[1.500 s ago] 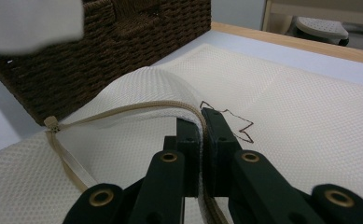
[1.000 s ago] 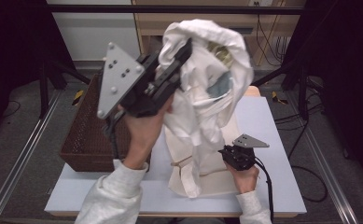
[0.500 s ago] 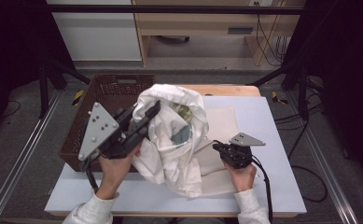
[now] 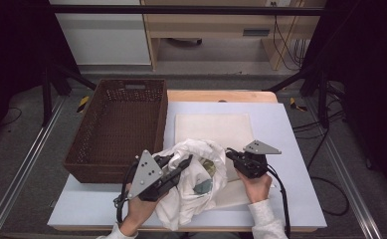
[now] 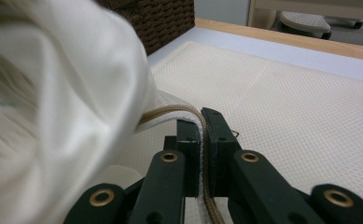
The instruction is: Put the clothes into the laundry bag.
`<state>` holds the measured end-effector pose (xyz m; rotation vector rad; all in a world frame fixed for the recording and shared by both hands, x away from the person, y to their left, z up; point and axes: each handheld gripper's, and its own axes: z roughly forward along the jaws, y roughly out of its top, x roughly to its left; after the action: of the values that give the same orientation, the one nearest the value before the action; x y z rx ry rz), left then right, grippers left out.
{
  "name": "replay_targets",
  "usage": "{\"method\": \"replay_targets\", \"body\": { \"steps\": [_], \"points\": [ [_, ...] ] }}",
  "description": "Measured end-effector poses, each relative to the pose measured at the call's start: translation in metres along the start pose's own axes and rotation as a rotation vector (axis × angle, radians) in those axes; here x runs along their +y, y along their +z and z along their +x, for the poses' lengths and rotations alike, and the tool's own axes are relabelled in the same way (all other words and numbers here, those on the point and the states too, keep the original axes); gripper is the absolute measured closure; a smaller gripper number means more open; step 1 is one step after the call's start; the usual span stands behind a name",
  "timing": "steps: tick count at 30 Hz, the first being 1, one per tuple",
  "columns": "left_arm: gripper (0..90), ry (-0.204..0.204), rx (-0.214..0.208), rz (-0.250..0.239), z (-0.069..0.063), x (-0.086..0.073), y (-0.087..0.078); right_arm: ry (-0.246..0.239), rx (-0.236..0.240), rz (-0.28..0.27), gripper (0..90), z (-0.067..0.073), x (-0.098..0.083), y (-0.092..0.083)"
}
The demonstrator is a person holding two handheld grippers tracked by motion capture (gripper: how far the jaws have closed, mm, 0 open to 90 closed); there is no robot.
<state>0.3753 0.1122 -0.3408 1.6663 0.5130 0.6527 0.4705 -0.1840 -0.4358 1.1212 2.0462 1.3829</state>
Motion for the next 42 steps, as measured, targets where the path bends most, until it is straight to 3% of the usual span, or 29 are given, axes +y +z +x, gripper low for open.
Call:
{"method": "replay_targets", "body": {
  "steps": [10, 15, 19, 21, 24, 25, 26, 27, 31, 32, 34, 36, 37, 38, 40, 42],
  "points": [
    [71.3, -0.063, -0.069, 0.087, -0.010, -0.046, 0.013, -0.002, -0.012, 0.005, 86.4, 0.001, -0.001, 0.003],
    [71.2, -0.064, -0.097, 0.114, -0.015, -0.051, 0.020, -0.001, -0.020, 0.002, 86.4, 0.001, -0.001, 0.005],
    [71.0, -0.019, -0.115, 0.172, -0.029, -0.058, 0.038, 0.000, -0.027, -0.005, 86.5, 0.002, -0.001, 0.004],
    [71.0, -0.025, -0.118, 0.180, -0.029, -0.061, 0.043, -0.002, -0.027, -0.005, 86.5, 0.002, -0.001, 0.004],
    [70.9, -0.029, -0.135, 0.244, -0.030, -0.071, 0.059, -0.006, -0.032, -0.011, 86.5, 0.002, 0.000, 0.003],
    [70.8, -0.029, -0.135, 0.244, -0.030, -0.071, 0.059, -0.007, -0.032, -0.013, 86.5, 0.002, 0.000, 0.003],
    [70.6, -0.015, -0.135, 0.290, -0.029, -0.079, 0.068, -0.012, -0.033, -0.017, 86.5, 0.003, 0.000, 0.002],
    [70.3, -0.018, -0.138, 0.305, -0.028, -0.082, 0.072, -0.016, -0.033, -0.020, 86.5, 0.003, 0.000, 0.002],
    [68.2, -0.023, -0.134, 0.321, -0.025, -0.088, 0.078, -0.018, -0.033, -0.017, 86.5, 0.004, 0.000, 0.002],
    [64.7, -0.028, -0.121, 0.310, -0.025, -0.088, 0.077, -0.027, -0.037, -0.007, 86.5, 0.005, -0.001, 0.003],
    [54.5, 0.002, -0.085, 0.302, -0.026, -0.084, 0.075, -0.020, -0.033, -0.004, 86.5, 0.003, -0.001, 0.003],
    [36.3, 0.039, 0.006, 0.290, -0.027, -0.078, 0.074, -0.014, -0.030, -0.003, 86.5, 0.003, -0.001, 0.002],
    [28.0, 0.039, 0.006, 0.290, -0.027, -0.078, 0.074, -0.014, -0.030, -0.003, 86.5, 0.003, -0.001, 0.002],
    [21.2, 0.062, 0.071, 0.296, -0.023, -0.071, 0.077, -0.016, -0.028, -0.005, 86.5, 0.003, -0.001, 0.002],
    [16.7, -0.008, 0.094, 0.318, -0.014, -0.065, 0.083, -0.023, -0.027, -0.004, 86.5, 0.003, -0.001, 0.001],
    [12.6, -0.085, 0.055, 0.363, -0.003, -0.064, 0.094, -0.024, -0.027, -0.001, 86.5, 0.004, -0.001, 0.001]
  ]
}}
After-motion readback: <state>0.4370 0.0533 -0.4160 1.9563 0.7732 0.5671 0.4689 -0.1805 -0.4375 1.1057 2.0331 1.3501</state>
